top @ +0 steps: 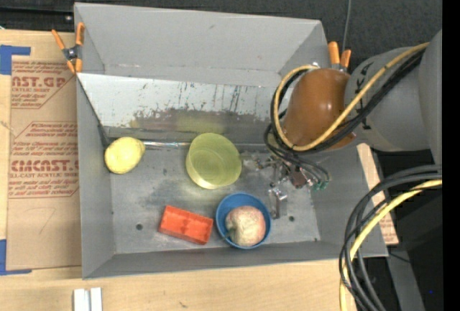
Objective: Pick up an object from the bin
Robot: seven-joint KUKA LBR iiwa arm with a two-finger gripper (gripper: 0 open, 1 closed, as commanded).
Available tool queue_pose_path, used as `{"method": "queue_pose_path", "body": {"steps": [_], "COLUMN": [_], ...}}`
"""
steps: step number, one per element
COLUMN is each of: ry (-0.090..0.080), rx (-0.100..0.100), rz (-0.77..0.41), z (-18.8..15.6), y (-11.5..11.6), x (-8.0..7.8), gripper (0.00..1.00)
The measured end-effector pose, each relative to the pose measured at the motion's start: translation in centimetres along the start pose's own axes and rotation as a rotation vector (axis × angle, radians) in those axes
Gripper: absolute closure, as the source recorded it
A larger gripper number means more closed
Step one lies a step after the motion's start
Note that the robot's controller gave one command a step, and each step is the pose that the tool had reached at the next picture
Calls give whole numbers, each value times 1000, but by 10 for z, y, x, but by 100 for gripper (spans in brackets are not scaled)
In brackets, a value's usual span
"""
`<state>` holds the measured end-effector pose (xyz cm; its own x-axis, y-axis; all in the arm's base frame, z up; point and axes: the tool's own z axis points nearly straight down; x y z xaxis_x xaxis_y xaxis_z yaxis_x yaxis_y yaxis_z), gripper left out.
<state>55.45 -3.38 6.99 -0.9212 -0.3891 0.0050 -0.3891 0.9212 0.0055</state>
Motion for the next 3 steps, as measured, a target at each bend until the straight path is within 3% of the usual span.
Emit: {"method": "queue_pose_path", "body": {"steps": [1, 2, 3], "ry": [-16, -3, -14], "rx": [8, 1, 8], "rz": [311, -219, 24], "z": [-74, -32, 0], "y": [-19, 36, 15], "x": [-22, -30, -30], "gripper": [0, 0, 0]}}
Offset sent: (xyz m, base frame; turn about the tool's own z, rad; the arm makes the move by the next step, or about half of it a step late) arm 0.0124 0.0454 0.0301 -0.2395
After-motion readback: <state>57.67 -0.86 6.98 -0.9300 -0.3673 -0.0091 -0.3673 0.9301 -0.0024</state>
